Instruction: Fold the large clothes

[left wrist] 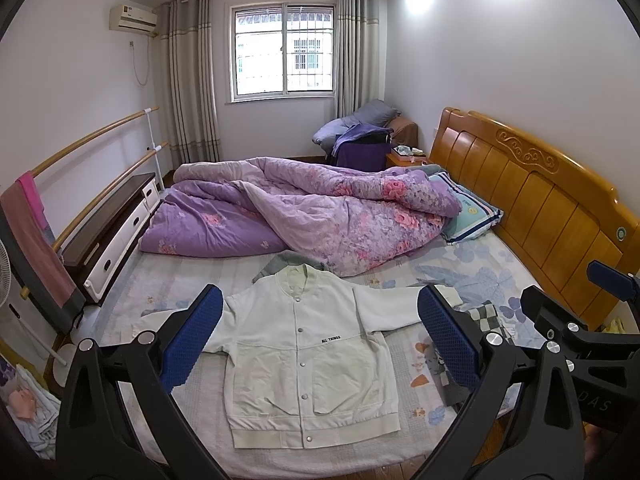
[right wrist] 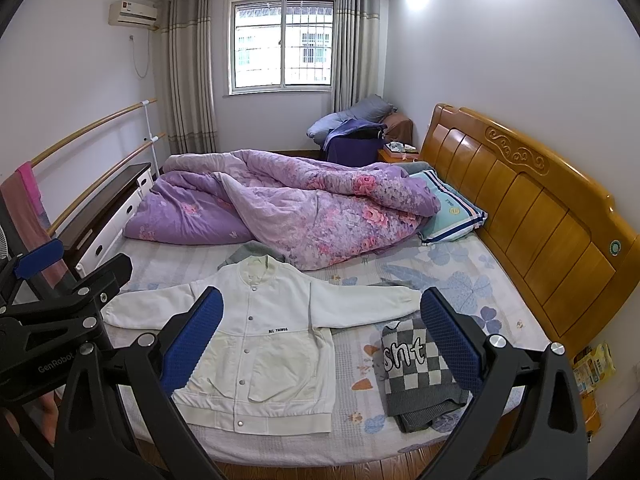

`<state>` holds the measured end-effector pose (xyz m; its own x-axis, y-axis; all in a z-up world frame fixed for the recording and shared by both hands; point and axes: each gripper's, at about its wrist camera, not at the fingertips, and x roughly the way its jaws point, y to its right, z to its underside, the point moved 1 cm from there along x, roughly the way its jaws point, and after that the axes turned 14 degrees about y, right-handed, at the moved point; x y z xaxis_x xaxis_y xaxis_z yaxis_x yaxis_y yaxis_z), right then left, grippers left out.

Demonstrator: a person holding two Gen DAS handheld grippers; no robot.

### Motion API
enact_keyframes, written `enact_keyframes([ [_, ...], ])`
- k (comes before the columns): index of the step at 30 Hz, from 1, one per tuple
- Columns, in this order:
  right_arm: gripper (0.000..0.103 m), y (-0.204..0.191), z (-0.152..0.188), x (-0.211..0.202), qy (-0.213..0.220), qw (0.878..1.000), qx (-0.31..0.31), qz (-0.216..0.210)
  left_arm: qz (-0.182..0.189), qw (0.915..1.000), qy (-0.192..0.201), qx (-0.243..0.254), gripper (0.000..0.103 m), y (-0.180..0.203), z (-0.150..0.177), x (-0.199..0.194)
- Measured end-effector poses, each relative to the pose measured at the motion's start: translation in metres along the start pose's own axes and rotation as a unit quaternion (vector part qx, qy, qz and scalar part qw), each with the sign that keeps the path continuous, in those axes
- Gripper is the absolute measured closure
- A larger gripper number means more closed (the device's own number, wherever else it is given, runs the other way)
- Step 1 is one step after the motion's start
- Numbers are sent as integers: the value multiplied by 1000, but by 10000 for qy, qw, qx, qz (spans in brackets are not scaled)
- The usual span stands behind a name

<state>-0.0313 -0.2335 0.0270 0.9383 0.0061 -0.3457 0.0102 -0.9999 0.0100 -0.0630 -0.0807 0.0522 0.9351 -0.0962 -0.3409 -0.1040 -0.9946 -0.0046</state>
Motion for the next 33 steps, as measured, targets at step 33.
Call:
enact_keyframes([
  [33, 8, 5, -1, 6, -18, 10000, 0, -19, 38, 10000, -1, 33, 5, -5, -3, 12],
])
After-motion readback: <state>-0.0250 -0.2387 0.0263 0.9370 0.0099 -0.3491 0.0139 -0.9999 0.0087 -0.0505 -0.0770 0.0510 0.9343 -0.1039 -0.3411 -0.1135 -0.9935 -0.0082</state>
